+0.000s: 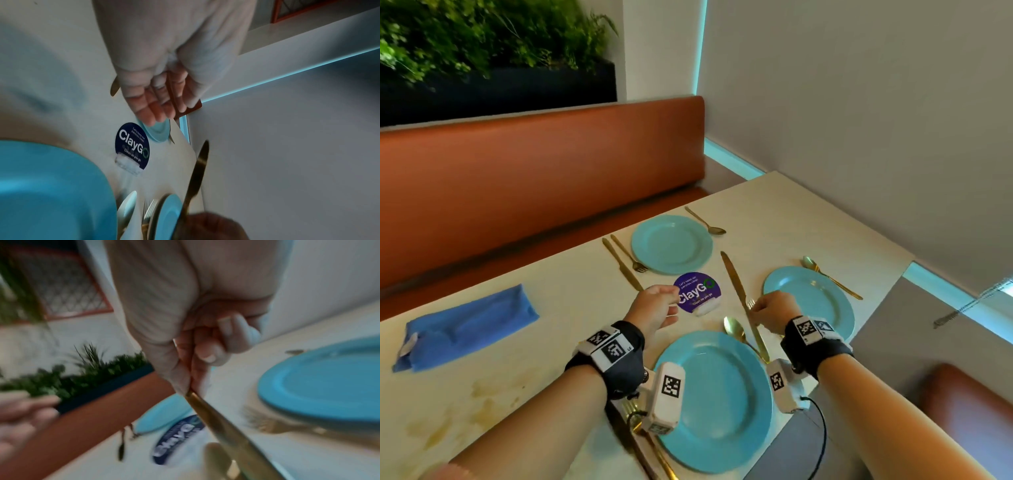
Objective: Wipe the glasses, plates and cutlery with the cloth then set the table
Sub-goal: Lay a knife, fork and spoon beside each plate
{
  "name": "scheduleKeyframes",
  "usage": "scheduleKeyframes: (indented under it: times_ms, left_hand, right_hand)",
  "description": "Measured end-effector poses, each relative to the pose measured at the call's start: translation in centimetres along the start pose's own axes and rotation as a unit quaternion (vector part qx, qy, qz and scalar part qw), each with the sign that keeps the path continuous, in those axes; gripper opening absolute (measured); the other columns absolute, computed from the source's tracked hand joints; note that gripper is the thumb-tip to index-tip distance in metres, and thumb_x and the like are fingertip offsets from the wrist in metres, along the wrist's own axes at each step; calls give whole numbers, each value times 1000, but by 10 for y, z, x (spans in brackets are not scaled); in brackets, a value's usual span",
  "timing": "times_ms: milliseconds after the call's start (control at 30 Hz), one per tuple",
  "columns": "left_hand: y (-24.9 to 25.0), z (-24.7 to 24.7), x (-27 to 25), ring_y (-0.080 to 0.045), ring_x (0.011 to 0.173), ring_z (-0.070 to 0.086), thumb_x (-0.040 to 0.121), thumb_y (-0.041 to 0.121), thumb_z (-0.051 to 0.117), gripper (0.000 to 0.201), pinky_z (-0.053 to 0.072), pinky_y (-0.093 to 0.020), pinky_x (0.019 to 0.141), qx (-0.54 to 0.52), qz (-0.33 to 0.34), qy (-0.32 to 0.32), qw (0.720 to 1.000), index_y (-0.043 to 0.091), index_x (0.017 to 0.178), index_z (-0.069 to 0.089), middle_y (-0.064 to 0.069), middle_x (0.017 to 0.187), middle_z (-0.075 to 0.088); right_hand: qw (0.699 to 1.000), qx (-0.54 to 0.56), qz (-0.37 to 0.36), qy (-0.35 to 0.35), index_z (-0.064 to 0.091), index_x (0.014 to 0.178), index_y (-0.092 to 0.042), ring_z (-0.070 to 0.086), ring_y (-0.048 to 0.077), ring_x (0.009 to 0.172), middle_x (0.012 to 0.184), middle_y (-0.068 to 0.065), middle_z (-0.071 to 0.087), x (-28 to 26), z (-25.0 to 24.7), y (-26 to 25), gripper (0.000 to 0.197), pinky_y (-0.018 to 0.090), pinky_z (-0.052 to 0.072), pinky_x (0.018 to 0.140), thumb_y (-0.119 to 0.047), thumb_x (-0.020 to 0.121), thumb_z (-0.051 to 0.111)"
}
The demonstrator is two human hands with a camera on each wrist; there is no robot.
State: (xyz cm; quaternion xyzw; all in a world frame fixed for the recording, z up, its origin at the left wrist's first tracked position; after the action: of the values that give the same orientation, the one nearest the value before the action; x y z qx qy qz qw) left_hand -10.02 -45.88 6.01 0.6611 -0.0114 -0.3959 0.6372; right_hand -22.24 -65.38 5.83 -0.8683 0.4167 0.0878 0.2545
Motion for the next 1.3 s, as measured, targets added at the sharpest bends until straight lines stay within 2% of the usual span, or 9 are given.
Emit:
scheduleKeyframes:
  times_ms: [33, 100, 167, 267, 433, 633, 900, 1133, 1300]
  left_hand:
    - [2, 2, 7, -14, 69, 50, 96, 8, 48, 11, 46, -24, 66, 4, 1, 5, 1000, 10, 104, 55, -3, 82, 56]
    - [6, 6, 22, -14, 68, 51, 96, 8, 48, 9, 46, -25, 66, 16, 3, 15, 1000, 11, 95, 57, -3, 81, 57]
    - [7, 9, 34, -14, 68, 51, 96, 9, 49, 14, 46, -25, 65, 20, 3, 24, 1000, 14, 86, 57, -4, 82, 58]
    - [5, 12, 47, -14, 68, 52, 96, 10, 50, 14, 46, -25, 64, 17, -4, 31, 999, 16, 84, 56, -3, 81, 59]
    - [1, 19, 57, -13, 67, 53, 96, 11, 50, 14, 46, -24, 63, 28, -9, 32, 999, 16, 84, 56, -2, 80, 60]
    - [-1, 26, 63, -12, 65, 53, 96, 12, 51, 15, 47, -22, 60, 32, -12, 30, 999, 17, 83, 57, -1, 79, 60]
    - [-9, 21, 63, -12, 66, 54, 96, 12, 51, 12, 47, -22, 61, 32, -19, 32, 999, 16, 85, 56, -2, 79, 60]
    - [-14, 15, 62, -11, 64, 53, 96, 10, 50, 14, 47, -22, 60, 27, -24, 37, 999, 16, 84, 56, -2, 78, 60]
    - [-15, 12, 63, -11, 65, 53, 96, 10, 50, 13, 48, -21, 60, 29, -26, 38, 999, 16, 85, 56, -1, 79, 60]
  right_hand:
    - [998, -64, 13, 1, 72, 90, -10, 63, 21, 83, 90, 6, 69, 9, -2, 13, 21, 26, 51, 73, -18, 84, 53]
    - [988, -151, 34, -16, 69, 101, -7, 64, 23, 94, 102, 7, 68, 24, 2, 38, 29, 26, 49, 75, -20, 87, 47]
    - [981, -182, 58, -37, 66, 103, -5, 64, 22, 96, 99, 7, 66, 35, 11, 57, 28, 26, 49, 74, -22, 88, 50]
    - [973, -213, 74, -51, 65, 103, -6, 65, 23, 93, 88, 5, 60, 45, 24, 70, 24, 26, 49, 70, -20, 86, 55]
    - [971, -226, 67, -38, 62, 106, -7, 65, 25, 96, 105, 7, 65, 52, 37, 74, 22, 29, 51, 79, -16, 89, 51]
    - [971, -238, 32, -15, 64, 107, -10, 65, 24, 96, 104, 6, 66, 55, 44, 70, 26, 28, 49, 75, -26, 93, 48]
    - [970, -239, 37, -12, 58, 114, -8, 62, 23, 102, 111, 7, 63, 53, 44, 68, 25, 28, 48, 81, -18, 94, 47]
    - [976, -204, 70, -16, 60, 110, -8, 63, 23, 96, 106, 6, 64, 54, 45, 72, 23, 27, 49, 77, -19, 90, 54]
    - [978, -181, 101, -2, 64, 104, -10, 61, 21, 79, 84, 3, 58, 56, 47, 75, 20, 26, 49, 68, -20, 87, 59]
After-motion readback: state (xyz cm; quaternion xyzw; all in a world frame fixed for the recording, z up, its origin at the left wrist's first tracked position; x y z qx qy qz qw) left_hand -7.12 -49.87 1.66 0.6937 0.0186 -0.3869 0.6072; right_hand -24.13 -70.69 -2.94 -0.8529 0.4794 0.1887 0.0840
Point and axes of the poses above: each hand's wrist, its own x-axis towards the middle knuckle, its own z-axis out of the palm, y = z × x, the point moved 4 cm from there along x, towards the middle knuckle
